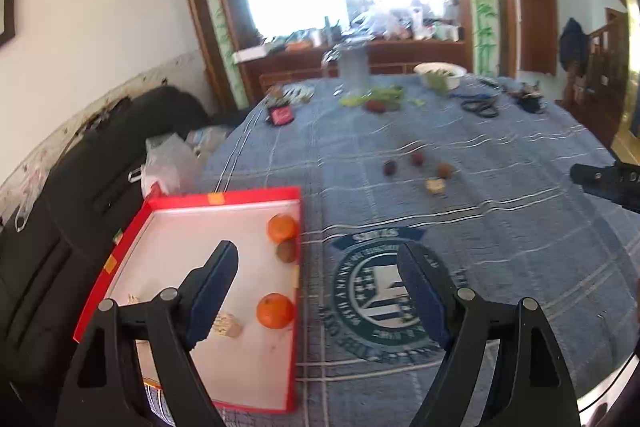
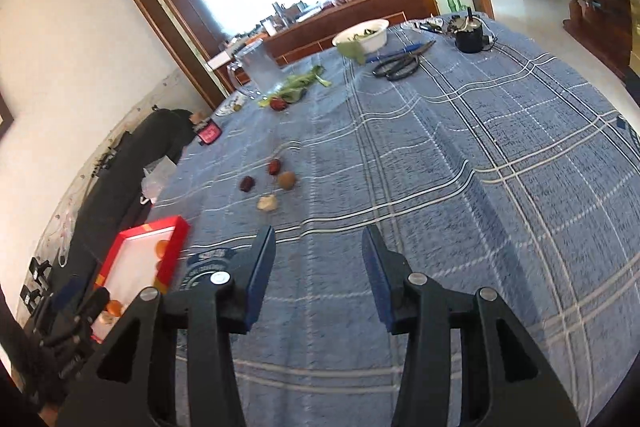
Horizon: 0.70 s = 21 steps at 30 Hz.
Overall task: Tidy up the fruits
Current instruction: 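Withdraw both open tools from the tray toward the table, then grasp another brown kiwi with the right tool while the left tool grasps a bear-shaped biscuit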
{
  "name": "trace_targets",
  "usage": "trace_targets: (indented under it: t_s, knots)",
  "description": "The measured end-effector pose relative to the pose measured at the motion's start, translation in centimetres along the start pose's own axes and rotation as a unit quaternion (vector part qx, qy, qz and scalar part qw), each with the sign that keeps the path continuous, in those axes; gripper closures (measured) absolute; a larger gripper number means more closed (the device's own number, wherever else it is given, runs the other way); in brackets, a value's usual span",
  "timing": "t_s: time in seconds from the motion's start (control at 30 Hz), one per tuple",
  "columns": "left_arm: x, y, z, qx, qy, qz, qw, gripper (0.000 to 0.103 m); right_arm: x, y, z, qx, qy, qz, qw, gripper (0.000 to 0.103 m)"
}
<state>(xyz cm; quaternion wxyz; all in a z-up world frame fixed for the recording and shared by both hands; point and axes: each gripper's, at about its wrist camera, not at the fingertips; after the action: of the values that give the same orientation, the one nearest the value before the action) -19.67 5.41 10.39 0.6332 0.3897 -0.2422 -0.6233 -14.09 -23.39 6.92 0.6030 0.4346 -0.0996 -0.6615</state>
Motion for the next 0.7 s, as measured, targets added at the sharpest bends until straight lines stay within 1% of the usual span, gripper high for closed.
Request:
trace_targets:
  t_s: [0.1,0.17,0.33,0.4,0.57,0.7]
  knots:
    - [-0.2,0.0,-1.4,-0.011,-0.002,0.001,0.9999,0.021,1.2,1.3,-2.2,-0.025,0.013,-0.018,0.999,0.056]
    - [-0.1,0.1,-2.0,-0.015,-0.003,-0.001,0.9999,0.021,1.3,2.1,-3.7,-0.040,0.025,-0.027,0.999,0.056]
    - [-0.3,0.8,-3.0,-0.019,-0.014,0.005,0.9997,0.021,-1.5,3.6,-7.9,-0.071,0.054,-0.017,0.996,0.056]
    - [-0.2,1.0,-3.4,-0.019,-0.021,0.007,0.9996,0.021,-2.5,4.0,-9.5,-0.080,0.059,-0.012,0.995,0.056]
    - [0.3,1.0,-4.1,-0.024,-0.034,0.000,0.9991,0.021,-4.5,4.8,-13.3,-0.095,0.063,-0.008,0.994,0.056]
    - [0.3,0.9,-4.8,-0.031,-0.042,0.004,0.9986,0.021,-5.1,5.5,-15.7,-0.100,0.042,-0.005,0.994,0.056]
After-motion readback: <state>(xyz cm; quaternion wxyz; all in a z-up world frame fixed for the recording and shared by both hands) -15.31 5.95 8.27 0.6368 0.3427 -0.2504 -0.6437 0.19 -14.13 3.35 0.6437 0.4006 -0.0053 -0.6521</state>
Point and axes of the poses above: each gripper's, at about its wrist camera, not at the fingertips, and z roughly against the way its jaws point, x to its right, y to its top, and after that the axes turned 1 degree about x, right-handed
